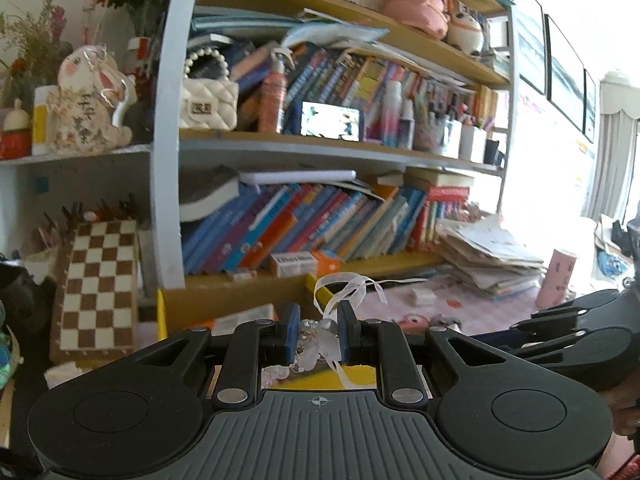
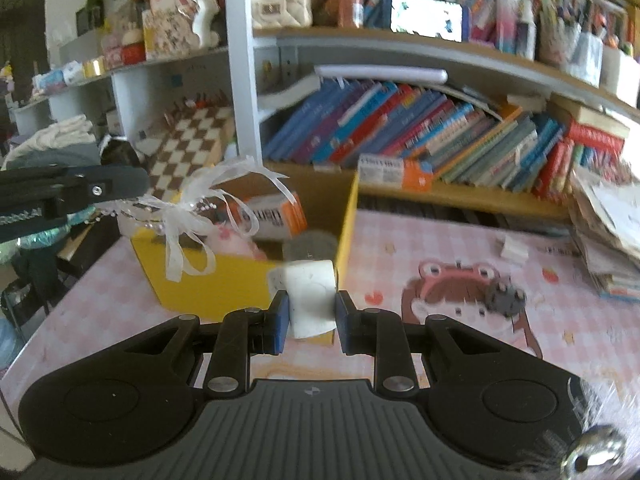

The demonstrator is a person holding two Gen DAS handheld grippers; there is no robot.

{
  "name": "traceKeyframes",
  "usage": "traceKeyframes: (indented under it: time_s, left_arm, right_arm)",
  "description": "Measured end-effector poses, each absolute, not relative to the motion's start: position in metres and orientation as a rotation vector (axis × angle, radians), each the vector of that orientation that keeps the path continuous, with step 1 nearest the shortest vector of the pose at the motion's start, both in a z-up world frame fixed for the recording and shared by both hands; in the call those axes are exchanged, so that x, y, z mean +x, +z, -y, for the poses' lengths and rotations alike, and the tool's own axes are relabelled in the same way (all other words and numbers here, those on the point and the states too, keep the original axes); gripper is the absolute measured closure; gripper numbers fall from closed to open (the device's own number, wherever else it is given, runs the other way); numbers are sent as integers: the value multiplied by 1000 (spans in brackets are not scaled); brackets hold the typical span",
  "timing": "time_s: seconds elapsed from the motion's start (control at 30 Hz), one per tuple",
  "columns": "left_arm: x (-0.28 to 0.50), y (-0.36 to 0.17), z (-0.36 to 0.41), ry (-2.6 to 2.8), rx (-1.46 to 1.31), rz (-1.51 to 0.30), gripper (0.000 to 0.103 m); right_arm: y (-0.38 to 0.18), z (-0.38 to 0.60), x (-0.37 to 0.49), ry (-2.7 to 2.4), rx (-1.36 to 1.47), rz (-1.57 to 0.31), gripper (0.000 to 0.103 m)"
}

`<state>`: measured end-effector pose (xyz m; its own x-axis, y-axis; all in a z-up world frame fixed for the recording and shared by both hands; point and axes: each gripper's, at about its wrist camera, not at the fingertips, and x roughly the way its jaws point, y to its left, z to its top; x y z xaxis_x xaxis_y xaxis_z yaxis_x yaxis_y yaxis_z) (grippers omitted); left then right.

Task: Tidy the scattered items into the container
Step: 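Carry the hair clip and white block with both tools over the yellow box, then lower both items into the yellow box and open both grippers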

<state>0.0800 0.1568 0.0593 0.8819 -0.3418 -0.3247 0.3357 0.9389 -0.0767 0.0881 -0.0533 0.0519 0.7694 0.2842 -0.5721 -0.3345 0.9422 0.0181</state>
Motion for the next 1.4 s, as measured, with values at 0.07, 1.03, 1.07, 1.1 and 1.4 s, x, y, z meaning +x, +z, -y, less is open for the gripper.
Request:
traceKeyframes:
  time_s: [0.07, 1.03, 1.07, 1.1, 1.4]
  left_arm:
    - [89, 59, -161, -340, -26, -341, 84]
    - [181, 0, -174, -358, 39, -549, 84]
    - [184, -2, -174, -365, 37, -554, 84]
    - [186, -3, -174, -371, 34, -560, 84]
    - [189, -15, -164, -420, 96, -594, 81]
  right_arm:
    - [58, 49, 94, 346, -96, -586, 80]
    - [37, -12, 208, 329, -298, -584, 80]
    - [35, -13, 213, 328, -301, -591, 80]
    - [33, -14, 217, 327, -303, -600, 80]
    - [14, -27, 241, 346, -361, -641, 87]
